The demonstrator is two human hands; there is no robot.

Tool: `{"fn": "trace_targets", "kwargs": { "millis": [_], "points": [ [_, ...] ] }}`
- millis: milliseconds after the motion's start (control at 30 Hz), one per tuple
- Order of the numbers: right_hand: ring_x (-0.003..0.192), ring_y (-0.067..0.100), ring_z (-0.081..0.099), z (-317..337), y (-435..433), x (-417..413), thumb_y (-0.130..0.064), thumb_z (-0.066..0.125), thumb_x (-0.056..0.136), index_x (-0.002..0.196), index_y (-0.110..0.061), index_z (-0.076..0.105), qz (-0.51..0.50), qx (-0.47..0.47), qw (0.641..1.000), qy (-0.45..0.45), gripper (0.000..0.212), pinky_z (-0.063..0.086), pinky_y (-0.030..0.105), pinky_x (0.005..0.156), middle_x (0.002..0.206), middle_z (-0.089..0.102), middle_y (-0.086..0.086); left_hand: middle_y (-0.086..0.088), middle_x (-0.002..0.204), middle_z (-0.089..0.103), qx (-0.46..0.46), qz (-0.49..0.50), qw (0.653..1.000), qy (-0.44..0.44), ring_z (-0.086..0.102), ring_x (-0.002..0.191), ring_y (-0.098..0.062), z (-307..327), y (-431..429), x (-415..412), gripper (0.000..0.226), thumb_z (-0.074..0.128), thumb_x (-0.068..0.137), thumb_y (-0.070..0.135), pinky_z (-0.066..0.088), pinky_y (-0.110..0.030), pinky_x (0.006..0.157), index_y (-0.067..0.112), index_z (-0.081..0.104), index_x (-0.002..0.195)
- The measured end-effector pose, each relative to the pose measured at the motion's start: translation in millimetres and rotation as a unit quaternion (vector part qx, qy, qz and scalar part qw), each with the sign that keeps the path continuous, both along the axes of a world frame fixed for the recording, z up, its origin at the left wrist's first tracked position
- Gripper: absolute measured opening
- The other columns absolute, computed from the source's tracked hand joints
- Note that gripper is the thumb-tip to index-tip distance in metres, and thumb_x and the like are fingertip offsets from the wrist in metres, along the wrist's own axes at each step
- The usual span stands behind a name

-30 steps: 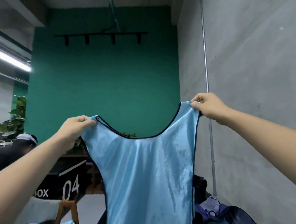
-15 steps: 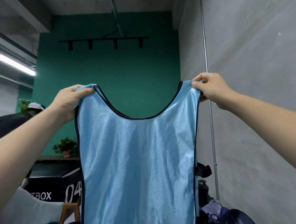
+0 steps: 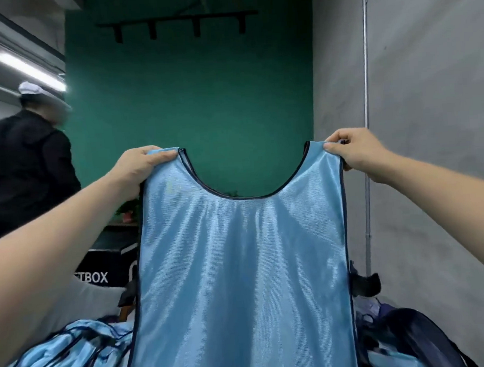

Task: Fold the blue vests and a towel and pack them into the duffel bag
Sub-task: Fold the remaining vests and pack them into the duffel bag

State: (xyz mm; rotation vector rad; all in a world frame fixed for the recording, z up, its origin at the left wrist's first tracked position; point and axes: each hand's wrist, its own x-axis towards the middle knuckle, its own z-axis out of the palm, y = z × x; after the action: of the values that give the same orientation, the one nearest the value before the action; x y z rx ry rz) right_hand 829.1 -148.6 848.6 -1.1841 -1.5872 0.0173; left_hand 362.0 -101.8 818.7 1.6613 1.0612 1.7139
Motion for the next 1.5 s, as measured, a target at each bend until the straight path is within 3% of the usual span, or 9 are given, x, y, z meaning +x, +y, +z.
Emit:
{"fn": "trace_targets", "kwargs": {
  "millis": [100, 200, 300, 500, 633, 867, 1067, 1333, 1500],
  "points": [
    [0.075, 0.023, 0.06, -42.7, 53.5, 1.7, -0.024, 0.071, 0.1, 0.094, -0.015, 0.077, -0.012, -0.037, 0.999, -0.01, 0.012, 0.058, 0.042, 0.068, 0.096, 0.072, 0.021, -0.007, 0.091, 0.076, -0.044, 0.014, 0.999, 0.011, 0.07, 0.08, -0.023, -41.4, 42.2, 2.5, 0.051, 0.094, 0.078, 0.04, 0.058, -0.036, 0.08, 0.002, 0.076, 0.108],
    [0.082, 0.02, 0.064, -81.8, 106.5, -1.1, -0.028, 0.071, 0.098, 0.09, -0.02, 0.076, -0.024, -0.071, 0.997, -0.015, 0.013, 0.061, 0.045, 0.082, 0.095, 0.074, 0.003, -0.006, 0.089, 0.075, -0.074, 0.031, 0.997, 0.016, 0.071, 0.079, -0.022, -77.3, 84.0, 4.1, 0.051, 0.097, 0.073, 0.044, 0.061, -0.037, 0.08, 0.006, 0.078, 0.1],
    [0.084, 0.015, 0.061, -114.4, 149.5, -6.3, -0.028, 0.071, 0.1, 0.092, -0.019, 0.076, -0.026, -0.088, 0.995, -0.026, 0.013, 0.051, 0.03, 0.074, 0.089, 0.069, -0.009, -0.002, 0.085, 0.075, -0.082, 0.055, 0.995, 0.029, 0.069, 0.073, -0.016, -105.8, 121.9, 5.4, 0.044, 0.096, 0.075, 0.044, 0.058, -0.026, 0.07, 0.009, 0.08, 0.096],
    [0.079, 0.014, 0.059, -180.0, 215.0, -2.0, -0.029, 0.072, 0.099, 0.085, -0.023, 0.075, -0.042, -0.137, 0.989, -0.036, 0.015, 0.048, 0.029, 0.073, 0.085, 0.069, -0.009, 0.014, 0.062, 0.07, -0.125, 0.069, 0.988, 0.06, 0.065, 0.059, -0.004, -160.6, 178.4, 13.2, 0.035, 0.094, 0.08, 0.041, 0.051, -0.017, 0.055, 0.026, 0.073, 0.056],
    [0.073, 0.012, 0.059, -219.6, 240.7, 2.8, -0.026, 0.072, 0.096, 0.083, -0.023, 0.076, -0.046, -0.17, 0.983, -0.043, 0.015, 0.05, 0.029, 0.068, 0.082, 0.07, -0.009, 0.013, 0.063, 0.071, -0.15, 0.072, 0.982, 0.086, 0.066, 0.056, -0.001, -198.5, 206.6, 14.2, 0.038, 0.095, 0.077, 0.046, 0.052, -0.018, 0.055, 0.014, 0.074, 0.081],
    [0.073, 0.011, 0.06, -274.6, 276.3, 2.1, -0.02, 0.071, 0.097, 0.092, -0.014, 0.079, -0.036, -0.216, 0.973, -0.078, 0.011, 0.053, 0.031, 0.073, 0.085, 0.073, -0.007, 0.0, 0.083, 0.073, -0.196, 0.055, 0.97, 0.136, 0.069, 0.061, -0.006, -255.1, 244.4, 14.2, 0.039, 0.092, 0.081, 0.044, 0.055, -0.021, 0.056, 0.01, 0.077, 0.095],
    [0.082, 0.009, 0.062, -317.8, 309.2, -0.1, -0.02, 0.072, 0.098, 0.086, -0.019, 0.077, -0.026, -0.263, 0.96, -0.097, 0.013, 0.046, 0.027, 0.076, 0.091, 0.073, -0.009, -0.006, 0.098, 0.077, -0.239, 0.034, 0.951, 0.194, 0.072, 0.092, -0.021, -301.5, 281.4, 8.4, 0.021, 0.085, 0.09, 0.025, 0.055, -0.028, 0.078, 0.006, 0.078, 0.098],
    [0.084, 0.006, 0.062, -361.5, 355.6, -7.8, -0.02, 0.069, 0.099, 0.086, -0.019, 0.075, -0.03, -0.301, 0.942, -0.144, 0.015, 0.043, 0.02, 0.067, 0.095, 0.072, -0.007, -0.004, 0.091, 0.074, -0.267, 0.037, 0.948, 0.167, 0.071, 0.082, -0.017, -350.3, 330.1, 8.3, 0.024, 0.086, 0.09, 0.02, 0.06, -0.029, 0.075, 0.003, 0.077, 0.104],
    [0.089, 0.015, 0.067, -384.8, 386.5, -9.6, -0.02, 0.065, 0.098, 0.084, -0.022, 0.077, -0.038, -0.329, 0.93, -0.157, 0.019, 0.048, 0.025, 0.068, 0.094, 0.074, -0.007, -0.002, 0.082, 0.075, -0.275, 0.037, 0.947, 0.163, 0.072, 0.065, -0.008, -378.6, 362.2, 11.5, 0.03, 0.089, 0.088, 0.023, 0.06, -0.022, 0.06, 0.0, 0.077, 0.103]
  ]
}}
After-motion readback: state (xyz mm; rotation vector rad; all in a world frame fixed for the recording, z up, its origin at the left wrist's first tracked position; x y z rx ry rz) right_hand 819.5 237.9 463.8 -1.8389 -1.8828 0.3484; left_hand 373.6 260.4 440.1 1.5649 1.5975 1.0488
